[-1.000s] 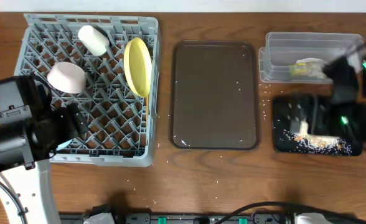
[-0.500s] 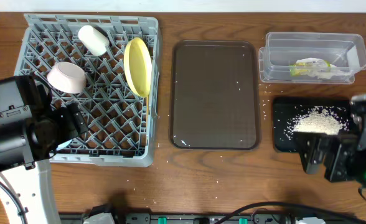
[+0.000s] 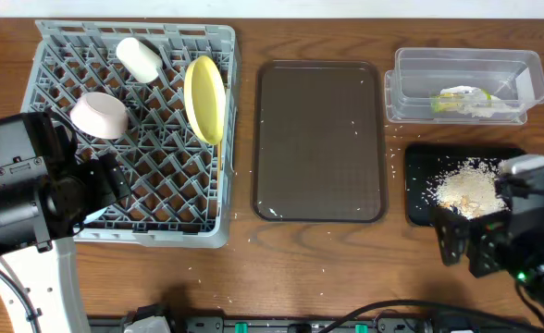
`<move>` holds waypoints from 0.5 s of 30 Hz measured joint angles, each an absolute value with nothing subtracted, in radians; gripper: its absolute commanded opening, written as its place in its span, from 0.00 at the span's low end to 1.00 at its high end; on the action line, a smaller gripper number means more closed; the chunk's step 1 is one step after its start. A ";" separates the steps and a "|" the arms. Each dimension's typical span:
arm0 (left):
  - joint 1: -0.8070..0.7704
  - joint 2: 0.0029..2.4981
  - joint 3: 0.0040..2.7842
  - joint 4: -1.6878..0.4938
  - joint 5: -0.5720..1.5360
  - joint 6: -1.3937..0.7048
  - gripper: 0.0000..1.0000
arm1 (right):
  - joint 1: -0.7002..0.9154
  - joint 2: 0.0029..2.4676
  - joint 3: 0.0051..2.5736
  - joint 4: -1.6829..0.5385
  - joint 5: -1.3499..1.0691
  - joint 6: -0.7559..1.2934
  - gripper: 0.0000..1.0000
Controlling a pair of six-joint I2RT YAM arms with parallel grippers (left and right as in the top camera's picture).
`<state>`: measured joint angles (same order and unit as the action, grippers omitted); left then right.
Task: Sort waste into correct bins and load items into the dishwasher
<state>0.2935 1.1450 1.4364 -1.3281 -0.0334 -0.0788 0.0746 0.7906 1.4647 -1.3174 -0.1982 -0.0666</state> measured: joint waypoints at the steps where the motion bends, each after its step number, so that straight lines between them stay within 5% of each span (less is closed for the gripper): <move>1: 0.293 1.145 1.436 -1.328 -0.033 -0.079 0.94 | 0.075 0.751 1.404 -1.253 -0.186 -0.077 0.99; 15: 0.294 1.145 1.437 -1.328 -0.034 -0.079 0.94 | 0.060 0.224 0.612 -0.585 -0.104 -0.113 0.99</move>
